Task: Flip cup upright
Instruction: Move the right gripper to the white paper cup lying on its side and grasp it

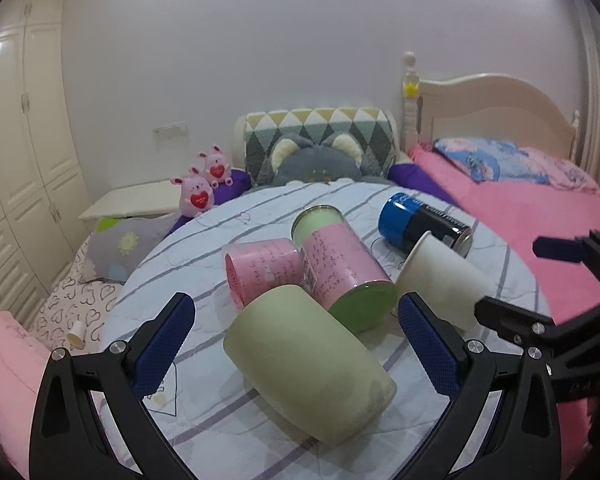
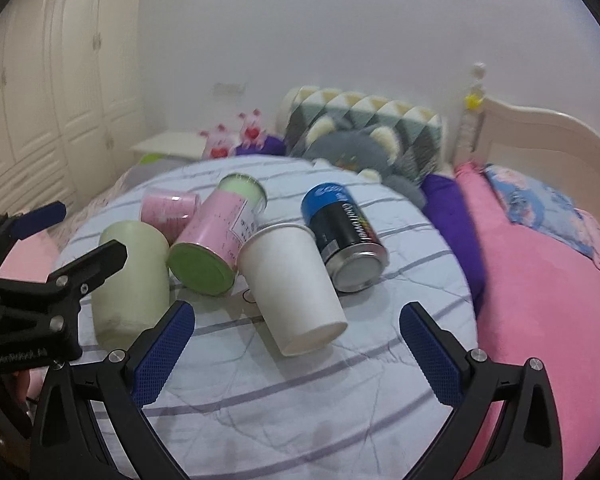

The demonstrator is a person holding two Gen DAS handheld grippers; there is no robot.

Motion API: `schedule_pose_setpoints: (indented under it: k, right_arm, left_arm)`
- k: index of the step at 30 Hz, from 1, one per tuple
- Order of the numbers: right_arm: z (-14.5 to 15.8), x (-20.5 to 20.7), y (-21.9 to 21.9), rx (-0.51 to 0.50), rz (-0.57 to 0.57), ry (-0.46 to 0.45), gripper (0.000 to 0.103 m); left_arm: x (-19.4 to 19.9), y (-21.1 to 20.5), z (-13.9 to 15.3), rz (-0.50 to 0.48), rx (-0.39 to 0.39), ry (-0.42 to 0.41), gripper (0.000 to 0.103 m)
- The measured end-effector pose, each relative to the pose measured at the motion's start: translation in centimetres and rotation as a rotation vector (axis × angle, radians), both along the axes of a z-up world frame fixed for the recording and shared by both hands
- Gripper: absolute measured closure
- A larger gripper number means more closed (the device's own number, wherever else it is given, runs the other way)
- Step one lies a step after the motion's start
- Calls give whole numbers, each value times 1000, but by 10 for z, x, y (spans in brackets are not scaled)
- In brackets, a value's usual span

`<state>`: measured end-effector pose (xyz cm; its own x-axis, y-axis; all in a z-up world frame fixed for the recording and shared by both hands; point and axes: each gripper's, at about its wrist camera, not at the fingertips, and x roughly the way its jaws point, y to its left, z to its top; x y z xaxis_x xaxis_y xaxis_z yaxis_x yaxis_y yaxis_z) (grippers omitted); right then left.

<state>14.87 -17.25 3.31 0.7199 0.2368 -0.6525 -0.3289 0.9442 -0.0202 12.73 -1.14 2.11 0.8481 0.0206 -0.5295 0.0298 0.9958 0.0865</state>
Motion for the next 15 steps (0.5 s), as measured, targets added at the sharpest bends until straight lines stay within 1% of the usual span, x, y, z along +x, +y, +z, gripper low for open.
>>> schedule_pose_setpoints:
  k: [2,6,10,15]
  right_arm:
    - [-3,13,0,-7,25,38,0]
    - [-11,37,2,-22,64,104,0]
    - [-17,56,3,-37,97,153,0]
    - [-30,74,5,-33,101,245,0]
  left_arm:
    - [7,-1,-2,13,18,15,0]
    - [20,0,-3,23,14,62,0]
    - [32,2,-5,52,52,88,0]
    - [42,11,-8,73,25,130,0]
